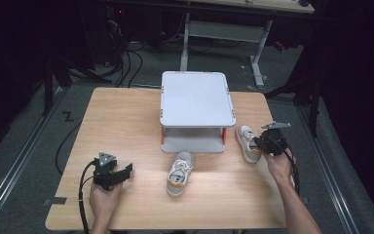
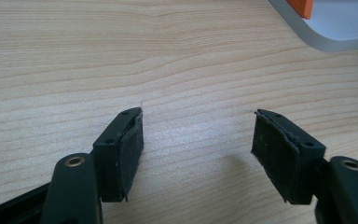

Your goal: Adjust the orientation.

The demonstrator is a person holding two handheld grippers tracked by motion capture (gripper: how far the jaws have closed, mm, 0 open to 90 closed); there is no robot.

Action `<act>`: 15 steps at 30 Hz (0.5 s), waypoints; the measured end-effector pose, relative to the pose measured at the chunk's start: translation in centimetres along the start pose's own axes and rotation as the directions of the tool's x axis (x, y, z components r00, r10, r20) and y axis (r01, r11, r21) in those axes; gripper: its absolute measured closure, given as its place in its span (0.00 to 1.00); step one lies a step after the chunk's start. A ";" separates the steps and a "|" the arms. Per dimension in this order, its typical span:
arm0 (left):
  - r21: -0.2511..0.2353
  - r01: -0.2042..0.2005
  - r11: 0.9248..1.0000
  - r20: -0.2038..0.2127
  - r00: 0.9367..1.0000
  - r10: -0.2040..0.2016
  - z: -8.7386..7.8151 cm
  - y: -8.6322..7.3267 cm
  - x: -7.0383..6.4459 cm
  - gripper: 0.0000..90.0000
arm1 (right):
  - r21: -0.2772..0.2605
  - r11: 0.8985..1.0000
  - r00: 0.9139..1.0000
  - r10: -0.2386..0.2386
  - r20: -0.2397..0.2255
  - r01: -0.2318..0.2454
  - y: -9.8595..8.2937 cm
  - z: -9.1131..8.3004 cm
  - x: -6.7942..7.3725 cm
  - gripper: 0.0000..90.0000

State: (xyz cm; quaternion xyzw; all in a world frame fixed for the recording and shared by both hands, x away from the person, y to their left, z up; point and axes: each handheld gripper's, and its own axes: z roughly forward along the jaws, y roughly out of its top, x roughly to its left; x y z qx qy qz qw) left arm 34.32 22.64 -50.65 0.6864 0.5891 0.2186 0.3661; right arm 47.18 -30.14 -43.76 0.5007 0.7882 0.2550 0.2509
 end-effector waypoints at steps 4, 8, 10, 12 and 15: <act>0.000 0.001 1.000 0.001 1.000 -0.001 0.0 0.0 0.0 0.37 | -0.001 1.000 1.000 -0.001 -0.008 0.001 -0.3 -0.7 -0.1 0.90; 0.000 0.001 1.000 0.000 1.000 -0.001 0.0 0.0 0.0 0.37 | -0.016 0.999 0.999 -0.034 -0.011 0.034 -1.1 -2.5 0.3 0.90; 0.000 0.002 1.000 -0.001 1.000 -0.002 0.0 0.0 0.0 0.37 | -0.025 0.999 0.999 -0.047 -0.015 0.047 -1.8 -3.5 0.7 0.90; -0.001 0.002 1.000 -0.001 1.000 -0.002 0.0 0.0 0.0 0.37 | -0.036 0.998 0.998 -0.050 -0.025 0.049 -2.5 -4.4 1.2 0.90; -0.001 0.001 1.000 -0.002 1.000 -0.001 0.0 0.0 -0.1 0.37 | -0.048 0.996 0.997 -0.070 -0.036 0.069 -3.4 -5.5 2.3 0.90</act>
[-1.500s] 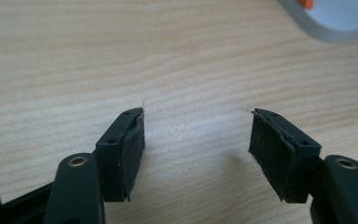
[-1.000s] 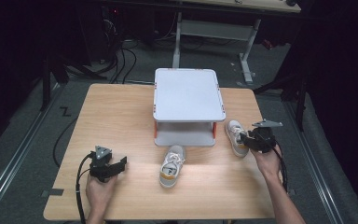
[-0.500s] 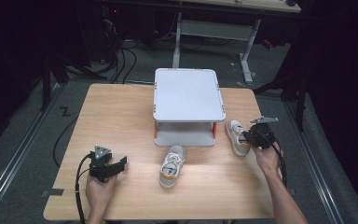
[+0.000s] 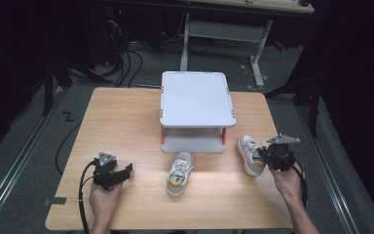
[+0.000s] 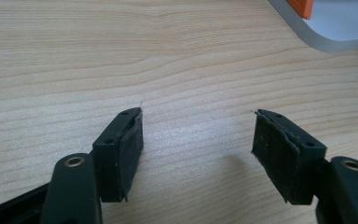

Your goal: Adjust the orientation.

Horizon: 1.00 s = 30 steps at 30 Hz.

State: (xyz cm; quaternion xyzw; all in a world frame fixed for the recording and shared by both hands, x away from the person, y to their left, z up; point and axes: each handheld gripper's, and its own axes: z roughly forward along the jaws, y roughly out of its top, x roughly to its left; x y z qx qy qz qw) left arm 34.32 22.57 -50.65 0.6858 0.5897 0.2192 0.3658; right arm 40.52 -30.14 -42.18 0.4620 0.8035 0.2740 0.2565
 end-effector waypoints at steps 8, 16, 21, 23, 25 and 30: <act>0.001 -0.001 1.000 0.006 1.000 0.001 0.0 0.0 0.0 0.35 | -0.022 0.999 0.998 -0.048 -0.049 0.047 -0.7 -1.3 3.1 0.90; 0.001 0.000 1.000 0.007 1.000 0.000 0.0 0.0 0.0 0.35 | -0.052 0.993 0.991 -0.111 -0.074 0.107 0.0 -1.9 6.0 0.90; 0.001 -0.001 1.000 0.010 1.000 0.001 0.0 0.0 0.0 0.35 | -0.065 0.991 0.988 -0.125 -0.095 0.119 0.5 -1.7 7.4 0.90; 0.001 0.000 1.000 0.011 1.000 0.000 0.0 0.0 0.0 0.35 | -0.068 0.990 0.986 -0.130 -0.104 0.123 0.7 -1.6 8.0 0.90; 0.001 0.000 1.000 0.011 1.000 0.000 0.0 0.0 0.0 0.35 | -0.069 0.989 0.984 -0.139 -0.110 0.132 0.9 -1.6 8.5 0.90; -0.003 0.005 1.000 0.011 1.000 -0.005 -0.1 -0.1 0.0 0.35 | -0.070 0.987 0.979 -0.152 -0.133 0.144 1.3 -1.1 9.8 0.90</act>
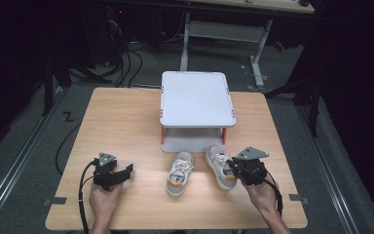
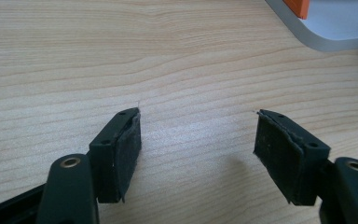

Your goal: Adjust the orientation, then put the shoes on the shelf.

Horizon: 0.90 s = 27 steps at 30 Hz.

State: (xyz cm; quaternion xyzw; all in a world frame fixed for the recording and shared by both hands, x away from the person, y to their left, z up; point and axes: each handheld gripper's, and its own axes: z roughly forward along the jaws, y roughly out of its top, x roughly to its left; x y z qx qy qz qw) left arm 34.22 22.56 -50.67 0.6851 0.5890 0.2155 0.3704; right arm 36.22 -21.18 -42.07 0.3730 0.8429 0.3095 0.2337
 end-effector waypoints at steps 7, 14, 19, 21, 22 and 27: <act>0.001 0.002 1.000 0.004 1.000 -0.002 0.0 0.0 0.0 0.35 | 0.017 1.000 1.000 -0.005 0.000 0.005 0.3 1.2 2.0 0.90; 0.000 0.004 1.000 0.005 1.000 -0.004 0.0 0.0 0.0 0.35 | 0.036 0.999 1.000 -0.001 0.005 0.001 0.3 2.0 3.8 0.89; 0.000 0.004 1.000 0.005 1.000 -0.004 0.0 0.0 0.0 0.35 | 0.049 0.999 1.000 -0.021 0.008 0.020 0.5 2.2 5.0 0.88; 0.001 0.001 1.000 0.005 1.000 -0.001 0.0 0.0 0.0 0.35 | 0.044 0.999 1.000 0.016 -0.013 -0.015 0.4 2.2 4.7 0.87; 0.001 0.000 1.000 0.003 1.000 0.000 0.0 0.0 0.0 0.35 | 0.042 0.999 0.999 0.029 -0.024 -0.028 0.4 2.2 4.5 0.86; -0.001 -0.005 1.000 -0.014 1.000 0.005 -0.1 0.0 0.0 0.42 | 0.020 0.998 0.992 0.069 -0.101 -0.068 0.3 2.1 4.2 0.71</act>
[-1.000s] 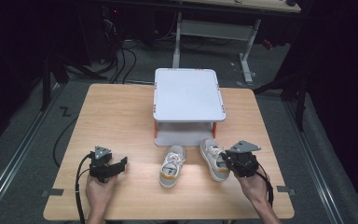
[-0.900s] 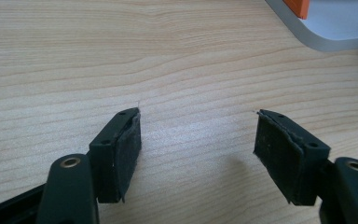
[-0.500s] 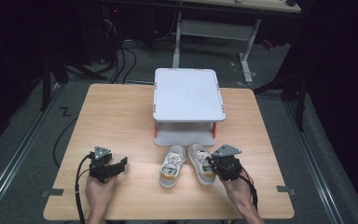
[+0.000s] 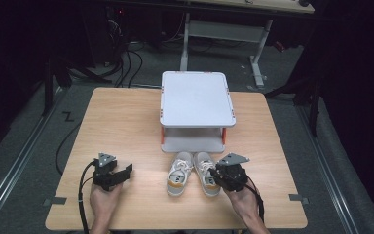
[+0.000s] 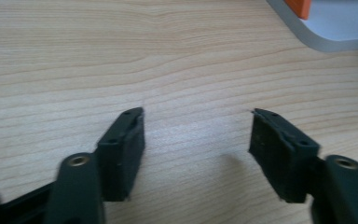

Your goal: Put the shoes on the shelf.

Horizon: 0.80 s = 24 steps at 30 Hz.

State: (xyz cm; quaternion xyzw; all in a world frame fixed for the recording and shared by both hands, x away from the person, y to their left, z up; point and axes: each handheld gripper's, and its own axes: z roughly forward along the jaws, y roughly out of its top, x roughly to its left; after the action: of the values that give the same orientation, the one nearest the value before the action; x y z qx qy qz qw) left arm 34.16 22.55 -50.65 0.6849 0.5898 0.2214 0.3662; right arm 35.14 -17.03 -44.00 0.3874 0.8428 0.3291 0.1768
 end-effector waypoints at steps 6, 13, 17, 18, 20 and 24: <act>0.007 -0.011 1.000 0.039 0.999 0.011 0.1 0.0 -0.3 0.32 | -0.063 0.995 0.992 0.068 -0.103 -0.075 -1.0 -0.4 -1.5 0.48; 0.066 -0.008 0.998 0.045 0.999 0.006 -0.1 0.5 -0.8 0.31 | -0.195 0.972 0.987 0.106 -0.122 -0.128 -2.8 -2.9 -4.5 0.44; 0.080 -0.017 0.997 0.062 0.998 0.012 -0.4 0.8 -1.6 0.33 | -0.216 0.958 0.981 0.175 -0.084 -0.189 -4.9 -3.1 -6.8 0.46; 0.071 -0.021 0.997 0.073 0.997 0.016 -0.6 0.9 -1.9 0.33 | -0.211 0.957 0.980 0.190 -0.061 -0.199 -5.4 -2.9 -7.3 0.46; 0.055 -0.033 0.998 0.094 0.995 0.027 -1.0 1.2 -2.8 0.32 | -0.185 0.960 0.978 0.210 -0.021 -0.210 -6.3 -2.2 -8.3 0.46; 0.032 -0.056 0.998 0.160 0.986 0.051 -2.0 1.9 -4.7 0.31 | -0.135 0.967 0.971 0.228 0.076 -0.217 -7.4 -0.7 -9.9 0.46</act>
State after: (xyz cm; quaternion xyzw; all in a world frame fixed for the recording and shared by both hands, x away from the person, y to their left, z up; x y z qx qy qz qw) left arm 32.96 18.41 -47.35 0.7226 0.5439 0.1649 0.3936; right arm 37.08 -28.47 -48.24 0.4821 0.7628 0.3813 0.2007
